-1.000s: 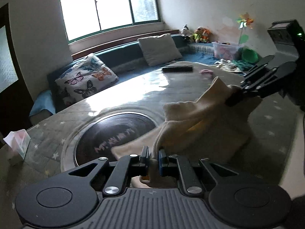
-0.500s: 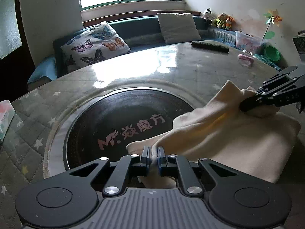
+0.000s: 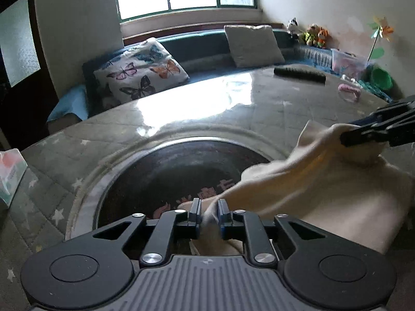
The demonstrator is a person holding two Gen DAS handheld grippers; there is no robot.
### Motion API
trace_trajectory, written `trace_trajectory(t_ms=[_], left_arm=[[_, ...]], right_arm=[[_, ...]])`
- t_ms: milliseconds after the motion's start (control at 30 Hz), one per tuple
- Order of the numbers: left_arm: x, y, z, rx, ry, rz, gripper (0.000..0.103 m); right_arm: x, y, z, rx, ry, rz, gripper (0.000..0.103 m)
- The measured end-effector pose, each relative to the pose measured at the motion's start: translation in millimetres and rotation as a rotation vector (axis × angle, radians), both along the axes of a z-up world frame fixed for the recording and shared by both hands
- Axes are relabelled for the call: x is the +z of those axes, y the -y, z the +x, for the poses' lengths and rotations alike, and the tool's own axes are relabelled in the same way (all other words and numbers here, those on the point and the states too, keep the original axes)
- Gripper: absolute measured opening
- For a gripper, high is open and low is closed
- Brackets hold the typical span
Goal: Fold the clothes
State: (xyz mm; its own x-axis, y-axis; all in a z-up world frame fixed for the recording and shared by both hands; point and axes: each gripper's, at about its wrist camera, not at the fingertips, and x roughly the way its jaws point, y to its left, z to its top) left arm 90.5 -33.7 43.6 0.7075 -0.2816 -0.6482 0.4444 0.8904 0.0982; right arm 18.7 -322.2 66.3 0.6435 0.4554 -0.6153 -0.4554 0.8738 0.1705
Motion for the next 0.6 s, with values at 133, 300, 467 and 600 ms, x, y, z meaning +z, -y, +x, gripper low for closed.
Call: trace_trajectory(t_ms=[133, 300, 467, 600], left_arm=[[18, 1, -2, 0.007, 0.040, -0.021, 0.023], [23, 22, -4, -0.069, 0.018, -0.053, 0.023], [8, 47, 11, -0.109, -0.043, -0.061, 0.022], [-5, 56, 27, -0.085, -0.067, -0.035, 0.022]], right_arm=[[19, -5, -10, -0.010, 0.080, -0.019, 0.033], [18, -26, -5, 0.057, 0.056, 0.003, 0.024], [-5, -47, 12, 0.083, -0.008, -0.023, 0.021], [-19, -51, 16, 0.064, -0.014, -0.031, 0.020]])
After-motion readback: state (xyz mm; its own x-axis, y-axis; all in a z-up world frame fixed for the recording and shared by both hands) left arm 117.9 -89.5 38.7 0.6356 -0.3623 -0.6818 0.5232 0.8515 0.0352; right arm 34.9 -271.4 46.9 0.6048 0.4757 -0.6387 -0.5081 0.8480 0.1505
